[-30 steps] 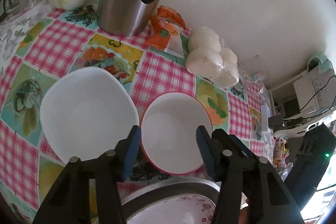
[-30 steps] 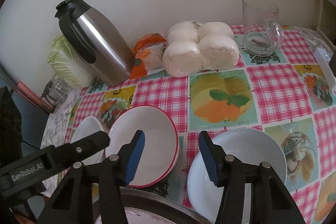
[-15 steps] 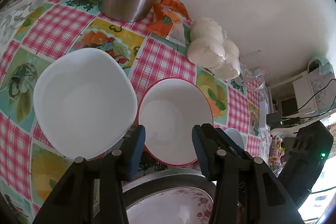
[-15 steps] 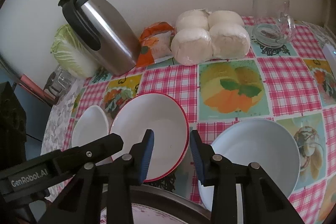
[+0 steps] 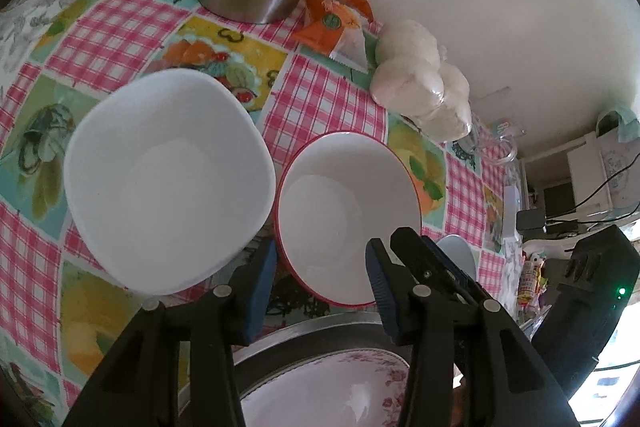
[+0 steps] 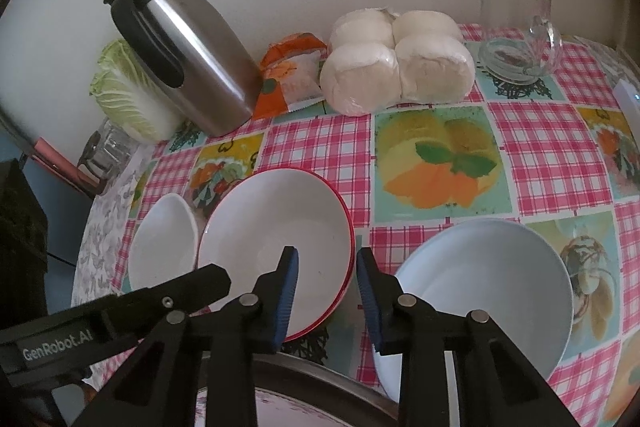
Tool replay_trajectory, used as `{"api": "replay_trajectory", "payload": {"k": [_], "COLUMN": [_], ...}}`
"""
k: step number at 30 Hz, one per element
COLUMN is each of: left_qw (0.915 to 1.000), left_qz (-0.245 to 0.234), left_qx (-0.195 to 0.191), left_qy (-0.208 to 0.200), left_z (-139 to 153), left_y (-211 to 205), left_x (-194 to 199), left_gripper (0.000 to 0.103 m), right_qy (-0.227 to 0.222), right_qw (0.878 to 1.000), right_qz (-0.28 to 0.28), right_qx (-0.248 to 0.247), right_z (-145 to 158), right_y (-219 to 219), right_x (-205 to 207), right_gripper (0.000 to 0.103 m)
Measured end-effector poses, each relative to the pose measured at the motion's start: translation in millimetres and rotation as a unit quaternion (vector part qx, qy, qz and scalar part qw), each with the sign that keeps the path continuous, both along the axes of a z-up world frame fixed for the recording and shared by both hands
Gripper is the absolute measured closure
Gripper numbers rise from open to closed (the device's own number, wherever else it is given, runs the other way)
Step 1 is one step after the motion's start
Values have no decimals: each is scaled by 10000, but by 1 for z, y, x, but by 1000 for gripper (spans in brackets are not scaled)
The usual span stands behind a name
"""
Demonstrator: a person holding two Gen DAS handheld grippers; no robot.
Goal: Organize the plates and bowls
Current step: 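Close both tools on the red-rimmed bowl rim, then lift the red-rimmed bowl with both tools and carry it toward the plate stack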
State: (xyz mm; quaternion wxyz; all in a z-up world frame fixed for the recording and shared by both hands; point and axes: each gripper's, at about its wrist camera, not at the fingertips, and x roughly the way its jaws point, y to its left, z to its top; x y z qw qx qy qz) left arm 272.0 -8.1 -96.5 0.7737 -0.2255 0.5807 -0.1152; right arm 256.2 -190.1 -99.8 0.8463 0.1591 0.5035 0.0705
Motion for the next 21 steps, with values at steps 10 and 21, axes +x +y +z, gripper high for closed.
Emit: {"api": "replay_trajectory", "payload": {"k": [10, 21], "left_qw": [9996, 9979], "left_qz": [96, 93], "left_qx": [240, 634], "left_qy": [56, -125], "left_z": [-19, -18], "left_y": [-8, -14], "left_x": [8, 11], "left_gripper": [66, 71], "right_qy": [45, 58], "right_qw": [9999, 9984], "right_qz": [29, 154], "right_qx": [-118, -538], "right_z": [-8, -12], "right_y": [2, 11], "right_x": [3, 10], "right_gripper": [77, 82]}}
